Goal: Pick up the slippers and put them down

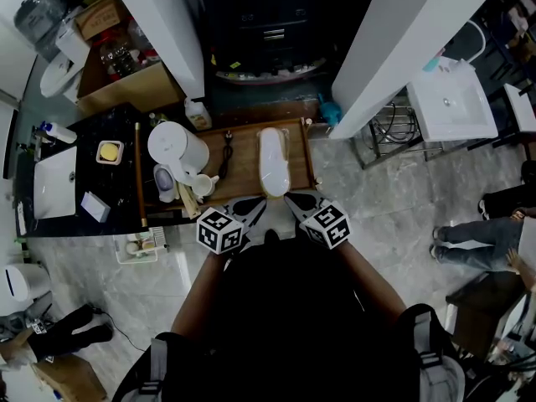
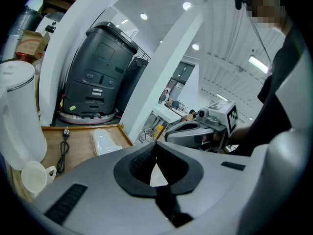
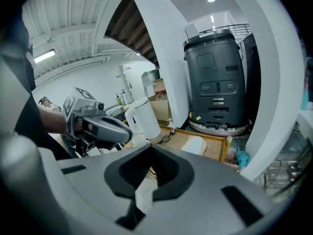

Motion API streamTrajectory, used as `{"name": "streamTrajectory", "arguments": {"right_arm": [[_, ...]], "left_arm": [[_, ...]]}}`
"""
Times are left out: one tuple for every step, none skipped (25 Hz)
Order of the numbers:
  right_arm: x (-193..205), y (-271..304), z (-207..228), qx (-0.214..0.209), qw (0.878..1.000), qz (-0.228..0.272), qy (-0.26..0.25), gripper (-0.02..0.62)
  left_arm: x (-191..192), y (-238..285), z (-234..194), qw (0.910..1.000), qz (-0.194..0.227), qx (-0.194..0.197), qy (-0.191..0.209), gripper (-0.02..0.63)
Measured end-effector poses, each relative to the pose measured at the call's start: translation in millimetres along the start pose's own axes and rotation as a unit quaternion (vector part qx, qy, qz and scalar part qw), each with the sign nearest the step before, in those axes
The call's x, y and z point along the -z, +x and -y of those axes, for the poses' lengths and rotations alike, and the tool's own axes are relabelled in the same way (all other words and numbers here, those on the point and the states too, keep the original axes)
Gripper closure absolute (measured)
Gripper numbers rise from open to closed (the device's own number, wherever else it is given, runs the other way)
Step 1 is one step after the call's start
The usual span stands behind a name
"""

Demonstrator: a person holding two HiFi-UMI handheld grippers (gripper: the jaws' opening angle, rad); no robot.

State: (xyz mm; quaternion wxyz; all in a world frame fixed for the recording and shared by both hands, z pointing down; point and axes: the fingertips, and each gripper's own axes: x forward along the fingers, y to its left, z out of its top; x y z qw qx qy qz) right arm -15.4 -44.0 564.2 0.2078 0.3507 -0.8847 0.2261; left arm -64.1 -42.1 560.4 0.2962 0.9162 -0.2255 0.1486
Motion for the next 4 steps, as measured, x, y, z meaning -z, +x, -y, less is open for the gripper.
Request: {"name": "streamTrajectory", "arguments": {"right_arm": [[-0.1,0.5,0.0,0.000,1.000,0.000,0.000,0.588],[0.1,0.9,-0.1,0.001,1.000,-0.001,0.000,0.589],[0.3,1.3,0.0,0.001,1.000,-0.001,0.000,0.589],[0.4,1.8,0.0,0.002,1.000,-0.001,0.001,0.589]], "left_arm": [[0.6,-0.4,-0.5,1.0000,-0.001,0.000,0.000,0.594],[1.3,-0.9,-0.9,1.0000,-0.001,0.000,-0.001,0.594],[1.9,-1.4,-1.4,1.0000,-0.001,0.001,-0.001,0.594],[2.4,-1.9,-1.9,1.0000,-0.001,0.001,-0.001,0.594]]}}
